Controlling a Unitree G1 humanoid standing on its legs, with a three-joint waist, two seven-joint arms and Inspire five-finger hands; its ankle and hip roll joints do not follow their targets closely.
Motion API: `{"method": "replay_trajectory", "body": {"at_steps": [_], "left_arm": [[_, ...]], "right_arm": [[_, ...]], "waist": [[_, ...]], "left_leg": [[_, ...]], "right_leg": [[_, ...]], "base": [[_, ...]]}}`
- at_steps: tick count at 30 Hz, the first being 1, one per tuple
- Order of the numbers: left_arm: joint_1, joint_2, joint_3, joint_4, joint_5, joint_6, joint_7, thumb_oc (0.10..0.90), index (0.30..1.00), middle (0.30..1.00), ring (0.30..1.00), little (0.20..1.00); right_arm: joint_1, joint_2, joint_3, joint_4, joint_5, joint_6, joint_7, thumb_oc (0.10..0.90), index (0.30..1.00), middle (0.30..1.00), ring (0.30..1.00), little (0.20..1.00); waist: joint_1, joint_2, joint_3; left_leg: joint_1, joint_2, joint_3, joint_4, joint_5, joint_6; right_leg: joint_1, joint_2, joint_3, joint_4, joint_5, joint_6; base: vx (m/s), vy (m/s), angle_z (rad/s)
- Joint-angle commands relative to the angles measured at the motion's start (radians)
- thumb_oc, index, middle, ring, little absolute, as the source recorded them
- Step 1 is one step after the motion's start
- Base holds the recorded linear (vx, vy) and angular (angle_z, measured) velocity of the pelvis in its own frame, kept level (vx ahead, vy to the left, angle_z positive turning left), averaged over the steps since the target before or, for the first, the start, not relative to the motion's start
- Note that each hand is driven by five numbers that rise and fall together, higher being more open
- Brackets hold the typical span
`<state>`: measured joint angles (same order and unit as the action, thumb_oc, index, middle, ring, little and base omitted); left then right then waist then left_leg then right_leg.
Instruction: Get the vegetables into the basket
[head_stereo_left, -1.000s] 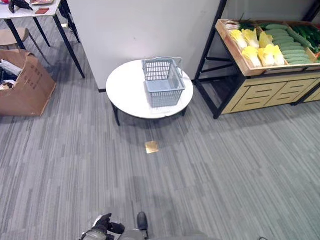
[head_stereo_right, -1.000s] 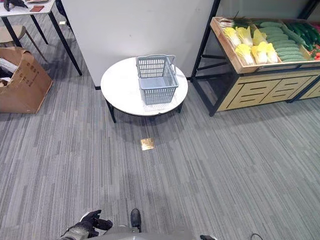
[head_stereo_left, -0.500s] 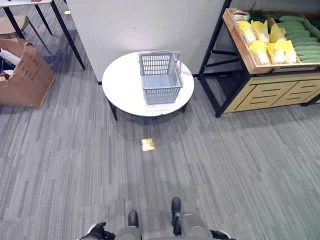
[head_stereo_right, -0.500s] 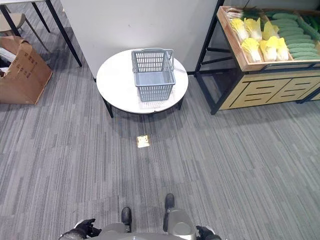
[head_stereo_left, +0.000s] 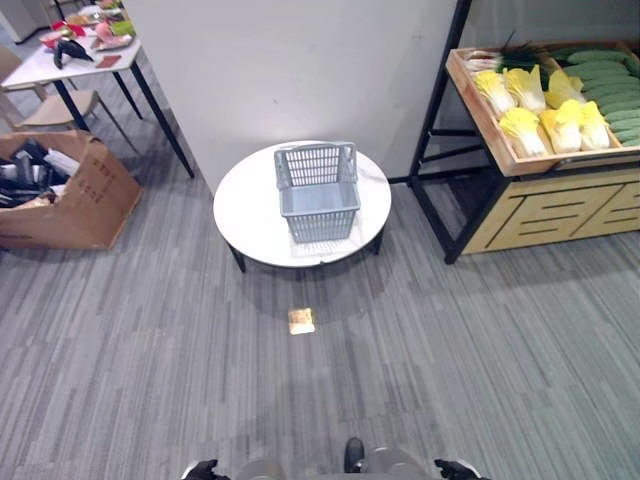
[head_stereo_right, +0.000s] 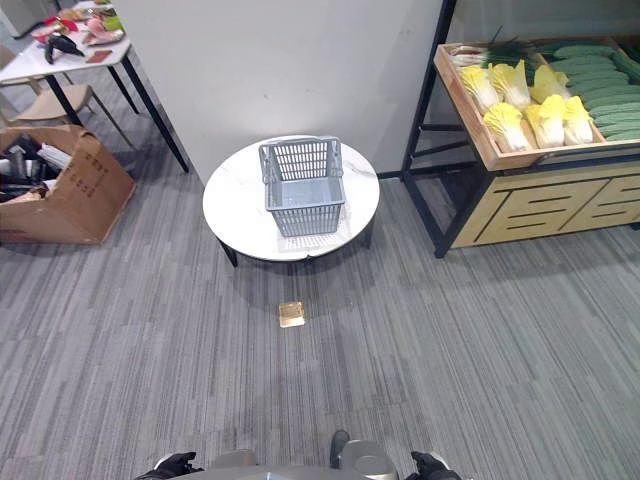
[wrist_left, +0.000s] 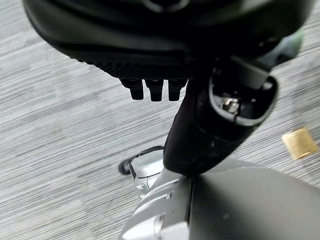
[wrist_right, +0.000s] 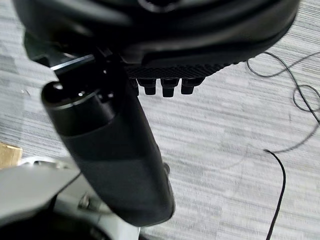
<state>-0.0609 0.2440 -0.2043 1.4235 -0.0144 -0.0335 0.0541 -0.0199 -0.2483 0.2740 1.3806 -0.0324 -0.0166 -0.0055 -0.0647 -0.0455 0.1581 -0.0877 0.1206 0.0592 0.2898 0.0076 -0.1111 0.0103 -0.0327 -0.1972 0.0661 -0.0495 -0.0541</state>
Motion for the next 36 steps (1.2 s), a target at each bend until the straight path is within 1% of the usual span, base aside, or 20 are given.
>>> {"method": "replay_trajectory", "body": {"at_steps": [1,2,3,4,5,7,9,11,13,14,15,16,18,21,24,26,28,31,33,36], "left_arm": [[-0.019,-0.038,-0.018,-0.03,-0.005,-0.02,0.007,0.9,1.0,1.0,1.0,1.0],[-0.019,-0.038,-0.018,-0.03,-0.005,-0.02,0.007,0.9,1.0,1.0,1.0,1.0],[-0.017,-0.039,-0.018,-0.028,-0.005,-0.021,0.009,0.9,1.0,1.0,1.0,1.0],[-0.017,-0.039,-0.018,-0.028,-0.005,-0.021,0.009,0.9,1.0,1.0,1.0,1.0],[-0.008,-0.035,-0.01,-0.023,-0.006,-0.025,0.009,0.9,1.0,1.0,1.0,1.0],[0.0,-0.035,-0.001,-0.01,-0.005,-0.025,0.005,0.9,1.0,1.0,1.0,1.0],[0.003,-0.036,0.0,-0.006,-0.005,-0.023,0.0,0.9,1.0,1.0,1.0,1.0],[0.004,-0.033,-0.004,-0.002,0.006,-0.019,-0.004,0.9,1.0,1.0,1.0,1.0],[-0.003,-0.022,-0.013,-0.007,0.021,-0.019,-0.011,0.9,1.0,1.0,1.0,1.0],[-0.003,-0.022,-0.013,-0.007,0.022,-0.019,-0.011,0.9,1.0,1.0,1.0,1.0],[-0.007,-0.014,-0.012,-0.01,0.021,-0.019,-0.013,0.9,1.0,1.0,1.0,1.0],[-0.007,-0.014,-0.012,-0.01,0.021,-0.019,-0.013,0.9,1.0,1.0,1.0,1.0],[-0.011,-0.001,-0.007,-0.009,0.017,-0.016,-0.014,0.9,1.0,1.0,1.0,1.0],[-0.013,0.008,0.001,-0.011,0.01,-0.014,-0.019,0.9,1.0,1.0,1.0,1.0],[-0.012,0.013,0.001,-0.01,0.013,-0.011,-0.021,0.9,1.0,1.0,1.0,1.0],[-0.013,0.014,0.002,-0.01,0.011,-0.009,-0.021,0.9,1.0,1.0,1.0,1.0],[-0.011,0.017,0.003,-0.006,0.013,-0.01,-0.026,0.9,1.0,1.0,1.0,1.0],[-0.015,0.015,-0.002,-0.006,0.021,-0.012,-0.024,0.9,1.0,1.0,1.0,1.0],[-0.027,0.011,-0.007,-0.009,0.024,-0.014,-0.02,0.9,1.0,1.0,1.0,1.0],[-0.029,0.008,-0.005,-0.01,0.026,-0.017,-0.018,0.9,1.0,1.0,1.0,1.0]], "right_arm": [[-0.012,-0.024,-0.009,0.002,0.009,-0.002,-0.012,0.9,1.0,1.0,1.0,1.0],[-0.011,-0.024,-0.009,0.002,0.008,-0.002,-0.012,0.9,1.0,1.0,1.0,1.0],[-0.009,-0.022,-0.008,0.002,0.005,-0.002,-0.016,0.9,1.0,1.0,1.0,1.0],[-0.009,-0.022,-0.008,0.002,0.005,-0.002,-0.016,0.9,1.0,1.0,1.0,1.0],[-0.006,-0.021,-0.01,0.001,-0.003,-0.005,-0.018,0.9,1.0,1.0,1.0,1.0],[0.0,-0.019,-0.018,0.005,-0.004,-0.007,-0.015,0.9,1.0,1.0,1.0,1.0],[0.003,-0.015,-0.021,0.008,-0.005,-0.007,-0.014,0.9,1.0,1.0,1.0,1.0],[0.021,-0.003,-0.025,0.018,-0.008,-0.003,-0.012,0.9,1.0,1.0,1.0,1.0],[0.02,0.011,-0.019,0.022,-0.018,0.005,0.0,0.9,1.0,1.0,1.0,1.0],[0.02,0.011,-0.019,0.022,-0.018,0.005,0.0,0.9,1.0,1.0,1.0,1.0],[0.011,0.021,-0.006,0.013,-0.022,0.005,0.005,0.9,1.0,1.0,1.0,1.0],[0.011,0.021,-0.006,0.013,-0.022,0.006,0.005,0.9,1.0,1.0,1.0,1.0],[-0.004,0.03,0.005,0.002,-0.024,0.005,0.01,0.9,1.0,1.0,1.0,1.0],[-0.013,0.037,0.013,-0.009,-0.025,0.006,0.011,0.9,1.0,1.0,1.0,1.0],[-0.015,0.042,0.02,-0.022,-0.022,0.003,0.012,0.9,1.0,1.0,1.0,1.0],[-0.015,0.042,0.02,-0.026,-0.02,0.002,0.012,0.9,1.0,1.0,1.0,1.0],[-0.017,0.044,0.024,-0.03,-0.013,0.0,0.016,0.9,1.0,1.0,1.0,1.0],[-0.02,0.045,0.025,-0.028,-0.009,0.0,0.015,0.9,1.0,1.0,1.0,1.0],[-0.023,0.047,0.025,-0.025,-0.01,-0.002,0.011,0.9,1.0,1.0,1.0,1.0],[-0.022,0.046,0.021,-0.022,-0.009,-0.002,0.013,0.9,1.0,1.0,1.0,1.0]], "waist": [[0.006,-0.006,0.047],[0.007,-0.006,0.048],[0.013,0.008,0.051],[0.012,0.007,0.051],[0.037,0.028,0.051],[0.046,0.028,0.048],[0.045,0.027,0.04],[0.041,0.01,0.025],[0.035,-0.021,0.013],[0.036,-0.021,0.013],[0.034,-0.037,0.013],[0.035,-0.038,0.013],[0.037,-0.051,0.017],[0.039,-0.055,0.024],[0.038,-0.05,0.032],[0.035,-0.049,0.036],[0.022,-0.038,0.047],[0.01,-0.035,0.058],[-0.008,-0.04,0.066],[-0.021,-0.042,0.067]], "left_leg": [[-0.023,-0.035,0.049,-0.158,0.054,0.066],[-0.019,-0.036,0.05,-0.16,0.055,0.066],[-0.05,-0.029,0.044,-0.221,0.114,0.058],[-0.049,-0.029,0.044,-0.222,0.114,0.058],[-0.086,-0.018,0.028,-0.339,0.198,0.046],[-0.082,-0.007,0.054,-0.351,0.219,0.041],[-0.07,-0.005,0.067,-0.353,0.203,0.05],[-0.061,-0.021,0.093,-0.338,0.192,0.069],[-0.044,-0.054,0.136,-0.319,0.138,0.103],[-0.044,-0.055,0.138,-0.319,0.138,0.104],[-0.039,-0.069,0.155,-0.311,0.113,0.121],[-0.039,-0.069,0.156,-0.311,0.112,0.122],[-0.022,-0.087,0.175,-0.308,0.083,0.14],[0.007,-0.1,0.187,-0.331,0.074,0.156],[0.054,-0.106,0.188,-0.348,0.052,0.171],[0.068,-0.11,0.183,-0.35,0.045,0.174],[0.097,-0.111,0.167,-0.345,0.029,0.174],[0.119,-0.114,0.156,-0.341,0.01,0.171],[0.153,-0.125,0.132,-0.331,-0.025,0.158],[0.18,-0.134,0.106,-0.322,-0.047,0.152]], "right_leg": [[-0.021,-0.049,0.096,-0.03,0.12,0.062],[-0.019,-0.05,0.097,-0.03,0.119,0.062],[-0.005,-0.039,0.103,-0.031,0.104,0.061],[-0.005,-0.039,0.103,-0.031,0.104,0.061],[0.048,-0.02,0.136,-0.033,0.072,0.062],[0.089,-0.024,0.156,-0.025,0.048,0.066],[0.095,-0.025,0.162,-0.017,0.031,0.071],[0.107,-0.055,0.171,-0.007,0.031,0.089],[0.089,-0.107,0.202,0.019,0.09,0.13],[0.088,-0.108,0.203,0.019,0.09,0.131],[0.061,-0.124,0.225,0.051,0.143,0.147],[0.06,-0.125,0.227,0.052,0.142,0.147],[0.031,-0.135,0.241,0.083,0.191,0.157],[-0.008,-0.135,0.222,0.172,0.246,0.164],[-0.05,-0.135,0.169,0.27,0.255,0.16],[-0.07,-0.127,0.161,0.288,0.253,0.157],[-0.134,-0.102,0.146,0.273,0.218,0.138],[-0.159,-0.098,0.132,0.22,0.194,0.132],[-0.19,-0.102,0.127,0.08,0.215,0.144],[-0.209,-0.1,0.147,0.025,0.246,0.155]], "base": [[0.14,0.062,-0.06],[0.24,0.107,-0.03],[0.1,0.046,-0.04],[0.41,0.182,-0.15],[0.32,0.138,-0.22],[0.44,0.232,-0.42],[0.28,0.213,-0.64],[0.32,0.339,-0.54],[0.31,0.38,-0.27],[0.23,0.324,-0.2],[0.1,0.156,-0.13],[0.18,0.265,-0.17],[0.15,0.199,-0.2],[0.11,0.159,-0.18],[0.11,0.133,-0.09],[0.12,0.075,0.0],[0.18,0.062,0.02],[0.13,0.0,0.13],[0.28,-0.064,0.15],[0.22,-0.066,0.28]]}}
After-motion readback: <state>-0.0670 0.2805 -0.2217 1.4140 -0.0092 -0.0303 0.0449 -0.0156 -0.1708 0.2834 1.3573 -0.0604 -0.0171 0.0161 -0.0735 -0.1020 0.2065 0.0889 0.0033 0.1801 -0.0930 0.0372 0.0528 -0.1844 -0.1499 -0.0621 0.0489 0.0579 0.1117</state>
